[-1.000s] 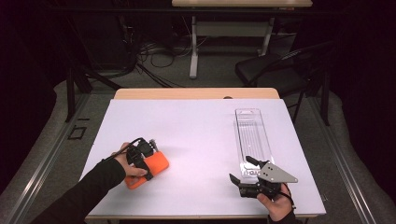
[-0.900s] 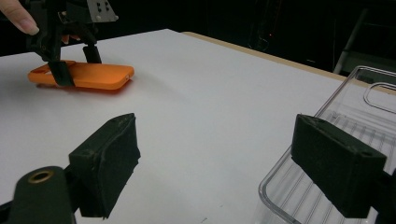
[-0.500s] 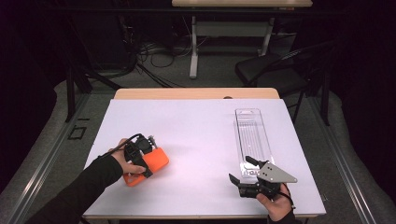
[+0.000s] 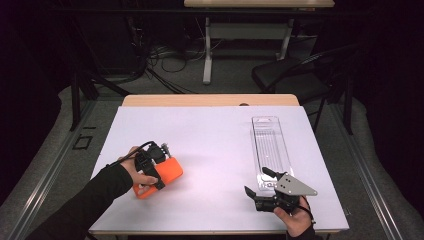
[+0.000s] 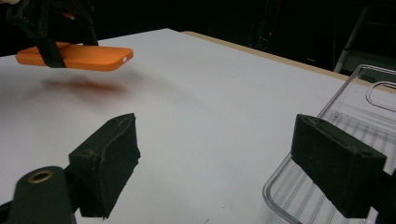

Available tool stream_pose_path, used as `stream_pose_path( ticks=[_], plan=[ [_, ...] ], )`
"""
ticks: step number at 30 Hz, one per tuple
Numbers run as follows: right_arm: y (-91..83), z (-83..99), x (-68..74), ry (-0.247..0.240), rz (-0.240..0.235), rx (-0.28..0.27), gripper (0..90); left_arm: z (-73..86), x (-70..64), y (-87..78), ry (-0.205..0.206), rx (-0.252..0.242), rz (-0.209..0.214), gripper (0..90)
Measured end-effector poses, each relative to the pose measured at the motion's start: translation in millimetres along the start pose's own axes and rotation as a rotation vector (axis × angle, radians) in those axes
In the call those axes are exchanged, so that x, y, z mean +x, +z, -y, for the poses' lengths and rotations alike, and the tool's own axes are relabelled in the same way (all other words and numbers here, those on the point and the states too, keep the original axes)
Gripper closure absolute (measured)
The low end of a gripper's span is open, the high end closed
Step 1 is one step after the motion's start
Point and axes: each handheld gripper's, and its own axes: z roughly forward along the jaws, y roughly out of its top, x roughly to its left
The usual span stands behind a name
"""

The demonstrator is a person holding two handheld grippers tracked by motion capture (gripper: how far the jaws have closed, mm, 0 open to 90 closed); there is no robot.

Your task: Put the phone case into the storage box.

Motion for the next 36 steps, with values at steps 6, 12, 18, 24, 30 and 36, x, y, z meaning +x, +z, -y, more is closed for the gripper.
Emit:
stream_pose_path(
  ticks=[6,12,18,24,30,36],
  plan=[
    [2.0,0.0,1.4,-0.005,-0.009,0.006,14.1,-7.8,-6.6,-6.3,0.021,0.010,-0.002,16.3],
    [7.9,-2.1,8.1,-0.034,-0.034,0.020,14.1,-28.9,-18.9,-11.8,0.059,-0.004,0.013,16.3],
    [14.6,-7.5,12.6,-0.066,-0.046,0.035,14.1,-47.5,-29.6,-15.1,0.098,0.001,0.013,16.3],
    [27.4,-15.4,18.9,-0.094,-0.054,0.059,14.2,-61.4,-37.4,-17.7,0.126,0.009,0.015,16.3],
    [44.6,-28.7,31.9,-0.212,-0.110,0.113,14.3,-67.0,-39.2,-20.0,0.135,0.007,0.018,16.3],
    [67.7,-39.5,37.7,-0.223,-0.141,0.138,16.3,-65.0,-37.1,-19.7,0.133,0.017,0.020,16.3]
  ],
)
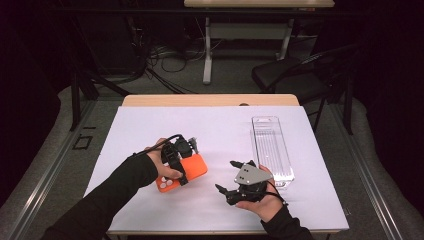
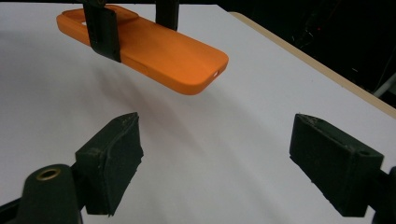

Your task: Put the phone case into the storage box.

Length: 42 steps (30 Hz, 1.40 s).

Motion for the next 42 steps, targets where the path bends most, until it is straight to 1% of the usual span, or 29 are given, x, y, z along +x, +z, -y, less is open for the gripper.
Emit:
stream_pose_path(
  ticks=[2,5,6,7,8,9,11,12,16,20,21,22,23,24,25,26,27,28,29,30,33,34,35,36,37,38,39,41,42],
  plan=[
    [3.8,-1.8,0.4,-0.012,-0.004,-0.001,17.4,2.2,1.7,-0.6,-0.004,0.003,0.001,16.3],
    [14.7,-8.1,2.4,-0.059,-0.004,-0.004,18.9,6.1,5.8,-1.2,-0.017,0.004,-0.001,16.3],
    [14.7,-8.1,2.4,-0.059,-0.004,-0.004,18.9,6.1,5.8,-1.2,-0.017,0.004,-0.001,16.3],
    [18.9,-11.7,3.2,-0.093,0.005,-0.004,19.7,7.4,6.9,-1.0,-0.021,0.006,0.000,16.3],
    [18.9,-11.7,3.2,-0.093,0.005,-0.004,19.7,7.4,6.9,-1.0,-0.021,0.006,0.000,16.3],
    [22.5,-15.5,3.2,-0.131,0.017,-0.006,19.9,8.0,7.6,-1.3,-0.025,0.007,0.002,16.3],
    [25.6,-18.8,2.6,-0.161,0.021,-0.007,21.8,8.8,8.8,-1.5,-0.031,0.006,0.005,16.3],
    [25.6,-18.8,2.6,-0.161,0.021,-0.007,21.8,8.8,8.8,-1.5,-0.031,0.006,0.005,16.3],
    [30.8,-23.5,0.8,-0.207,0.032,-0.006,25.2,8.8,10.2,-1.5,-0.030,0.005,0.019,16.3],
    [30.4,-23.1,1.5,-0.316,0.083,0.000,26.8,8.7,10.9,-1.3,-0.033,0.011,0.035,16.3],
    [30.4,-23.1,1.5,-0.316,0.083,0.000,26.8,8.7,10.9,-1.3,-0.033,0.011,0.035,16.3],
    [29.8,-21.6,3.0,-0.377,0.104,0.013,29.9,8.5,11.0,-1.0,-0.035,0.012,0.035,16.3],
    [30.1,-20.4,4.2,-0.405,0.114,0.015,30.8,8.3,11.2,-1.0,-0.034,0.013,0.036,16.3],
    [30.1,-20.4,4.2,-0.405,0.114,0.015,30.8,8.3,11.2,-1.0,-0.034,0.013,0.036,16.3],
    [29.9,-19.1,6.9,-0.462,0.128,0.036,32.0,8.1,11.5,-1.1,-0.040,0.011,0.043,16.3],
    [29.9,-19.1,6.9,-0.462,0.128,0.036,32.0,8.1,11.5,-1.1,-0.040,0.011,0.043,16.3],
    [30.4,-17.3,10.5,-0.526,0.144,0.049,33.3,7.7,12.1,-1.2,-0.039,0.014,0.052,16.3],
    [30.4,-17.3,10.5,-0.526,0.144,0.049,33.3,7.7,12.1,-1.2,-0.039,0.014,0.052,16.3],
    [30.5,-16.6,12.8,-0.577,0.155,0.063,35.5,7.4,12.5,-1.3,-0.039,0.016,0.055,16.3],
    [29.9,-16.7,13.7,-0.608,0.162,0.077,35.9,7.1,12.8,-1.3,-0.038,0.020,0.057,16.3],
    [29.8,-16.3,16.1,-0.644,0.173,0.077,38.2,6.0,14.2,-1.2,-0.045,0.023,0.069,16.3],
    [29.8,-16.3,16.1,-0.644,0.173,0.077,38.2,6.0,14.2,-1.2,-0.045,0.023,0.069,16.3],
    [30.3,-16.4,16.7,-0.667,0.176,0.087,39.3,5.4,14.6,-1.5,-0.046,0.026,0.072,16.3],
    [30.3,-16.4,16.7,-0.667,0.176,0.087,39.3,4.9,14.8,-1.5,-0.049,0.022,0.074,16.3],
    [30.9,-16.2,17.7,-0.701,0.169,0.100,40.0,3.6,15.6,-1.6,-0.045,0.026,0.078,16.3],
    [30.9,-16.2,17.7,-0.701,0.169,0.100,40.0,3.6,15.6,-1.6,-0.045,0.026,0.078,16.3],
    [31.9,-15.6,19.8,-0.743,0.163,0.108,40.7,2.2,15.5,-0.9,-0.050,0.030,0.084,16.3],
    [32.4,-15.1,20.8,-0.747,0.158,0.109,41.0,0.8,15.8,-0.5,-0.044,0.035,0.085,16.3],
    [33.3,-14.3,22.3,-0.758,0.150,0.107,41.2,-0.2,15.5,0.0,-0.045,0.035,0.088,16.3]
  ],
)
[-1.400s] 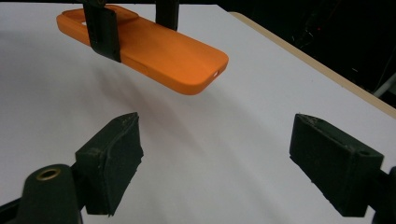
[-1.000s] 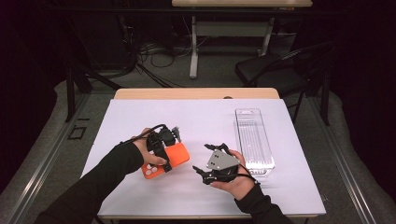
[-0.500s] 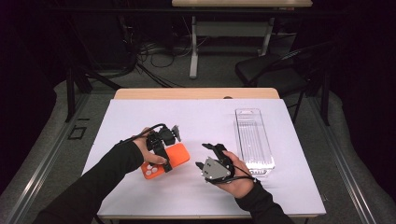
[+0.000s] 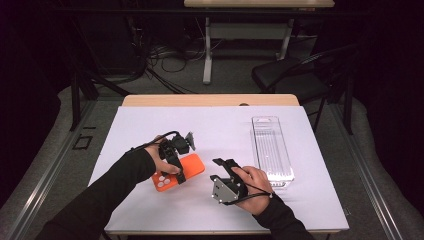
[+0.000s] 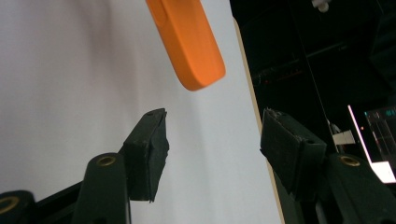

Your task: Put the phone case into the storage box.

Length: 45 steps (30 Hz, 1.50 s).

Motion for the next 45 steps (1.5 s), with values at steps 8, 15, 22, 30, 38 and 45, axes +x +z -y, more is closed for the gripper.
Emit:
stream_pose_path(
  ticks=[8,15,22,30,38,45],
  plan=[
    [3.9,-3.1,7.8,-0.060,-0.009,0.011,42.6,-10.4,-3.9,1.6,0.013,0.006,0.029,16.3],
    [6.6,-5.9,14.5,-0.127,0.012,0.025,45.8,-19.1,-8.4,3.9,0.026,0.012,0.044,16.3],
    [7.4,-8.3,19.6,-0.169,0.020,0.024,48.9,-25.9,-12.7,4.6,0.041,0.016,0.055,16.3],
    [8.9,-10.8,23.2,-0.234,0.047,0.028,53.6,-32.0,-18.2,6.8,0.057,0.022,0.061,16.3],
    [8.6,-11.2,25.6,-0.263,0.074,0.030,62.6,-33.8,-19.4,6.5,0.055,0.023,0.064,16.3],
    [9.5,-11.2,27.1,-0.283,0.068,0.039,66.5,-35.2,-20.7,7.9,0.058,0.030,0.073,16.3]
  ],
)
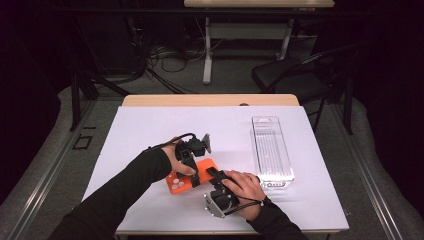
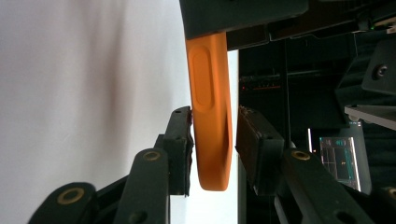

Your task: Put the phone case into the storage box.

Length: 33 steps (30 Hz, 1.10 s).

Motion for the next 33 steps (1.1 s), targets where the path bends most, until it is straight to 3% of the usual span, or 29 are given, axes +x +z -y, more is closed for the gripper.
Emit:
stream_pose_path(
  ticks=[33],
  plan=[
    [0.4,-2.0,4.4,-0.106,0.003,0.026,75.8,-1.8,3.5,3.9,-0.042,0.008,0.071,16.2]
  ],
)
